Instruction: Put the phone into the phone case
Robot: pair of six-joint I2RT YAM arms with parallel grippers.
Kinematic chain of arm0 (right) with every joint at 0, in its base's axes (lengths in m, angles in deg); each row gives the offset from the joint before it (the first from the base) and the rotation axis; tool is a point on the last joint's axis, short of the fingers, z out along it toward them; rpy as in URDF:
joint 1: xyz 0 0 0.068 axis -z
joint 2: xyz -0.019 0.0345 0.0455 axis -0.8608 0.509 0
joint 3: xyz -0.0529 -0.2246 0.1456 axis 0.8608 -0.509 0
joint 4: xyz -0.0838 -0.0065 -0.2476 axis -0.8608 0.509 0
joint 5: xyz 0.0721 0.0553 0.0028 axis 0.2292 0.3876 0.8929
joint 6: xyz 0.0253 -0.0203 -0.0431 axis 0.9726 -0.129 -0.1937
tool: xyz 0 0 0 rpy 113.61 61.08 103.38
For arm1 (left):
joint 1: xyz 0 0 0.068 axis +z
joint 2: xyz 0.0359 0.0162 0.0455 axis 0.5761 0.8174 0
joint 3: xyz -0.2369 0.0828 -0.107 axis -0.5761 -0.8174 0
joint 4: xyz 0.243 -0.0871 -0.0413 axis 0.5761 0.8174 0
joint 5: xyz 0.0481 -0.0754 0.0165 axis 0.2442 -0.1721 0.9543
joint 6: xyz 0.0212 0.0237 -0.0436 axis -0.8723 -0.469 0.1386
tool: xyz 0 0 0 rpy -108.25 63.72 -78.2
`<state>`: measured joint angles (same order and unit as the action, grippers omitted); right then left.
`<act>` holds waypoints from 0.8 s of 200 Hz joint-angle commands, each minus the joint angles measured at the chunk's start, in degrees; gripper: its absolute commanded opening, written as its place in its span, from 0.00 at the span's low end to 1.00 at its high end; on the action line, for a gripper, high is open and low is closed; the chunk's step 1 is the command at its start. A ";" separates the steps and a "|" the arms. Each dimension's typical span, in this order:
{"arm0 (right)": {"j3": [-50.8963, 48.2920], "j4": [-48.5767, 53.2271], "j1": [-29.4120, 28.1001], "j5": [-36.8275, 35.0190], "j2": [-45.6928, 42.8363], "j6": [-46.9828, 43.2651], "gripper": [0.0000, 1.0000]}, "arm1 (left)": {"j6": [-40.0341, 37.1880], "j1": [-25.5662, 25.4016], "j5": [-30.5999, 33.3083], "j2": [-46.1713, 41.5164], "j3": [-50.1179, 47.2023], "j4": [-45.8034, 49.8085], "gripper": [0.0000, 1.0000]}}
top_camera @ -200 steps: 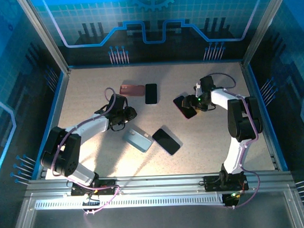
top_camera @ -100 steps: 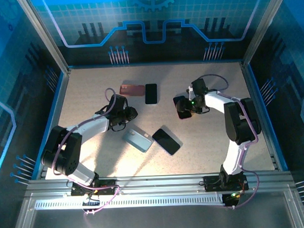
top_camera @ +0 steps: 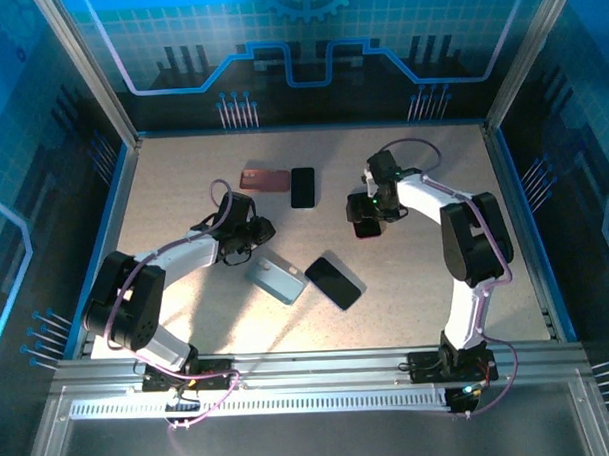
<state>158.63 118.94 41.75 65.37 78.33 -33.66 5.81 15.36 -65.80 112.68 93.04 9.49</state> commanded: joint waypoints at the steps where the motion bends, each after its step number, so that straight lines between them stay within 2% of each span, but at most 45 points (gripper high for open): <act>1: 3.60 4.56 -2.22 -3.73 4.12 -2.16 0.84 | -0.41 0.57 -0.08 -0.47 0.46 -0.56 0.32; 55: 6.76 6.90 -3.33 -7.07 7.37 -2.73 0.83 | -0.43 0.57 -0.96 0.49 1.06 -0.95 0.32; 109: 5.68 7.13 -3.60 -9.42 3.24 -3.08 0.84 | 0.14 0.59 -1.66 1.67 1.16 -2.27 0.32; 160: 6.15 7.16 -3.45 -10.83 3.41 -3.17 0.86 | 0.11 0.57 -1.71 1.32 0.77 -2.10 0.32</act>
<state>164.88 124.51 38.41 56.23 83.12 -36.26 5.85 15.36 -66.58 113.97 93.08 7.99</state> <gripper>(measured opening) 0.858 0.319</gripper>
